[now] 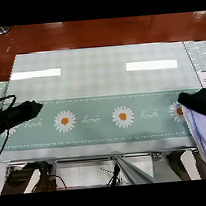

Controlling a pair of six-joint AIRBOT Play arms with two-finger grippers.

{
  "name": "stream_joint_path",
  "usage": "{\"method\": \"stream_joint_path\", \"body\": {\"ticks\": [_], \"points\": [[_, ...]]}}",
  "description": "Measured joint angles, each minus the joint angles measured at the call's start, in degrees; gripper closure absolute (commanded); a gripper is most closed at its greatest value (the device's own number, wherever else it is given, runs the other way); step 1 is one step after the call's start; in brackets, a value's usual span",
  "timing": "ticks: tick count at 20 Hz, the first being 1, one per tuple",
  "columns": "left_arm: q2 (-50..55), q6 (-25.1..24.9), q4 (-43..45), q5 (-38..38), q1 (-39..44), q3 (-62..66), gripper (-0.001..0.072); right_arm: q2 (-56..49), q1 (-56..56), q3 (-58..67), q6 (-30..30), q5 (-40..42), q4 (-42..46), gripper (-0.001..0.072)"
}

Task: Fold the shirts.

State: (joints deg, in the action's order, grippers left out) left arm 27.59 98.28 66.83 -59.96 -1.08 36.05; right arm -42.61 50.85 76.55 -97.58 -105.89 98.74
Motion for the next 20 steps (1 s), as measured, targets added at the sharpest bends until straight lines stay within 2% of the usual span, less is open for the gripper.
{"method": "stream_joint_path", "body": {"ticks": [4, 5, 7, 9, 11, 13, 14, 15, 17, 18, 20], "points": [[0.31, 0.0, -0.2, 0.85, 0.0, 0.0, 0.0689, 4.94, 3.21, -9.62, -0.83, 1.77, 4.7, 0.0101], [0.59, -0.09, -0.22, 1.27, 0.0, 0.0, 0.0688, 4.94, 3.52, -10.62, -0.83, 2.78, 4.17, 0.0197], [1.73, -1.73, -0.92, 2.97, 0.0, 0.2, 0.0689, 4.02, 3.8, -11.63, -0.13, 6.29, -1.31, 0.0701], [4.74, -6.34, -4.46, 5.11, 0.02, 2.45, 0.069, 2.43, 2.73, -11.39, 1.03, 11.61, -11.82, 0.0692], [10.4, -12.02, -9.9, 5.95, 0.39, 8.59, 0.0691, 0.13, -1.49, -10.14, 2.93, 19.74, -26.29, 0.0692], [18.01, -15.89, -13.57, 4.74, 2.1, 18.62, 0.0691, -3.08, -10.47, -7.98, 5.46, 29.05, -39.15, 0.0692], [21.75, -17.18, -14.53, 3.85, 3.54, 23.93, 0.0691, -5.07, -16.33, -6.67, 6.88, 32.96, -42.77, 0.0691], [25.62, -18.05, -14.6, 2.6, 5.51, 29.62, 0.0691, -7.3, -22.71, -5.51, 7.91, 36.33, -43.76, 0.0691], [32.2, -18.25, -12.0, 1.18, 10.1, 37.92, 0.0691, -12.9, -36.54, -3.93, 6.86, 41.18, -39.41, 0.0691], [34.84, -16.96, -9.01, 0.57, 12.35, 40.26, 0.0691, -16.22, -43.01, -3.43, 4.7, 42.34, -35.04, 0.0692], [39.54, -10.82, 0.28, -3.52, 16.33, 42.18, 0.069, -22.51, -53.0, -2.95, 0.15, 42.01, -25.51, 0.0692]]}}
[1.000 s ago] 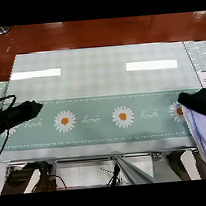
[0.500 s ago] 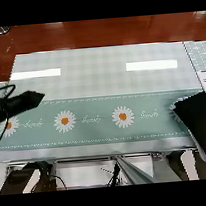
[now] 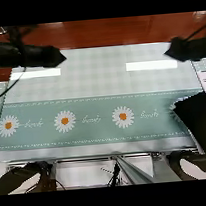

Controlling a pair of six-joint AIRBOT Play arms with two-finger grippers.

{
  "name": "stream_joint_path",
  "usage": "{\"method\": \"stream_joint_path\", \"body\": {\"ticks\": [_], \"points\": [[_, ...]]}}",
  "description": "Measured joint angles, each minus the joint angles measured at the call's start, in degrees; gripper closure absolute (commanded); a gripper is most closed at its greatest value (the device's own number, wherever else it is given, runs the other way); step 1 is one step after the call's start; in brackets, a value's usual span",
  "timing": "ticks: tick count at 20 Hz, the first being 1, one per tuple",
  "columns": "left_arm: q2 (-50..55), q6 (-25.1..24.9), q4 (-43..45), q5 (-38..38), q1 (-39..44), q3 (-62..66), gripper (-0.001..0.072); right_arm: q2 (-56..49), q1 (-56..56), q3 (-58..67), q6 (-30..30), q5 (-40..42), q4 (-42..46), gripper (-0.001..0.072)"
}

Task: Fold the shirts.

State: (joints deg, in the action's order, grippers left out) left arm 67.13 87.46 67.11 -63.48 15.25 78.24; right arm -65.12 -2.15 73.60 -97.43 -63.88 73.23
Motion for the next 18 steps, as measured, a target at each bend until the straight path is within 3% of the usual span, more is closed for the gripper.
{"method": "stream_joint_path", "body": {"ticks": [3, 6, 18], "points": [[3.85, 7.69, 11.65, -5.81, 2.58, -2.82, 0.0689, -6.54, -8.52, -1.31, -5.99, -3.02, 13.49, 0.0693], [5.33, 11.15, 16.92, -8.07, 2.84, -5.6, 0.0689, -9.07, -11.67, -3.08, -9.62, -3.98, 19.63, 0.0692], [6.4, 13.68, 21.24, -10.45, 2.67, -7.54, 0.0689, -10.43, -13.57, -4.2, -12.33, -4.83, 24.55, 0.0692]]}}
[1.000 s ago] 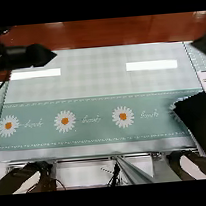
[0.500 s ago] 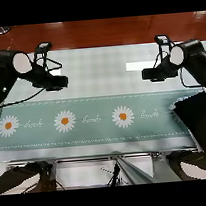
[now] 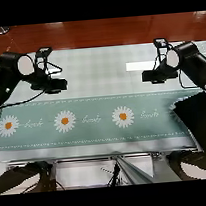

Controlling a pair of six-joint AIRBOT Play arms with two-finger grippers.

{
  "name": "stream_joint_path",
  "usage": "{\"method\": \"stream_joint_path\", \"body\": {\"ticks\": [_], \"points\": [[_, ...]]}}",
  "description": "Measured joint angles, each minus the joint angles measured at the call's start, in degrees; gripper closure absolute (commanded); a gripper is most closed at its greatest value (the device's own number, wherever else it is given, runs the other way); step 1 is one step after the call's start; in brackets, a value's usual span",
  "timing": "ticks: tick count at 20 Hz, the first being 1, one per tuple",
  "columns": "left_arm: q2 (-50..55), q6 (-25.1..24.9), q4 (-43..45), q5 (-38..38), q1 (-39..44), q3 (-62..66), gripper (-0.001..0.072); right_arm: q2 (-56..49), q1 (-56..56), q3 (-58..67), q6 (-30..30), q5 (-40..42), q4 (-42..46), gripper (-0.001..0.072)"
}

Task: Fold the shirts.

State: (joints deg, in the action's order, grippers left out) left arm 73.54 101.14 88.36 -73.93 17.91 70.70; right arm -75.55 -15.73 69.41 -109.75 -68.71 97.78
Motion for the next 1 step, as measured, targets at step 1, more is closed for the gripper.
{"method": "stream_joint_path", "body": {"ticks": [1], "points": [[-0.02, 0.02, 0.07, 0.0, 0.0, 0.0, 0.0689, 0.0, 0.0, 0.0, -0.02, 0.0, 0.07, 0.0692]]}}
